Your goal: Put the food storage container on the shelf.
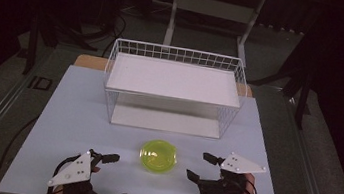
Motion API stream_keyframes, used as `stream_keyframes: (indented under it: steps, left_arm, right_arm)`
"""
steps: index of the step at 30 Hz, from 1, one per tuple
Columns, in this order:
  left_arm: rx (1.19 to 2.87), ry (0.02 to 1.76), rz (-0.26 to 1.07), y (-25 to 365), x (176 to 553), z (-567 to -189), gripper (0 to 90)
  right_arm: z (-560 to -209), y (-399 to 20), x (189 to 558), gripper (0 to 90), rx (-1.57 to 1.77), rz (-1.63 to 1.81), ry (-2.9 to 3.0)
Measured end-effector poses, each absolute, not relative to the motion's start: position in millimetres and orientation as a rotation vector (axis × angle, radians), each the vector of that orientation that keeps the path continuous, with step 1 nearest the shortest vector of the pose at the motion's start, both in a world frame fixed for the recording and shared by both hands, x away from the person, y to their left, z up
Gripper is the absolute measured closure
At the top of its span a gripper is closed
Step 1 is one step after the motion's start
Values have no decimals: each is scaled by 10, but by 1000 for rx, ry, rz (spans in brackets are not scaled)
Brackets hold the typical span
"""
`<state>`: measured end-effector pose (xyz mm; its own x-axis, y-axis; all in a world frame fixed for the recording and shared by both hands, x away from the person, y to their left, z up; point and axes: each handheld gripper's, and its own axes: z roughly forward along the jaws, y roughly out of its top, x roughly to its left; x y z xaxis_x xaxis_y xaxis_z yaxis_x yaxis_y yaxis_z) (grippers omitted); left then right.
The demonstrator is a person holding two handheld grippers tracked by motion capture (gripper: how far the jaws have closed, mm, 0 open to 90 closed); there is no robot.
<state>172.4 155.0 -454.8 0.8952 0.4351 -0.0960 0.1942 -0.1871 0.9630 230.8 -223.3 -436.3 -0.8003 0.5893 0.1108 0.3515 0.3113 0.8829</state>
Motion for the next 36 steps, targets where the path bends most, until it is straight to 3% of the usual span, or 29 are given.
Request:
stream_keyframes:
  steps: [4,10,16,36]
  left_arm:
    - [1758,469,233,1537,1745,-4456,2]
    - [1760,469,248,1528,1842,-4282,2]
    - [1761,471,276,1488,1941,-4185,1]
    - [1765,631,174,1351,2437,-4438,2]
  right_arm:
    - [-4300,-2187,2268,148,839,1523,2339]
    - [-4219,-2114,2251,139,775,1558,2329]
    - [-4145,-2059,2326,231,741,1498,2385]
    - [-4256,-2019,2651,186,753,1451,2300]
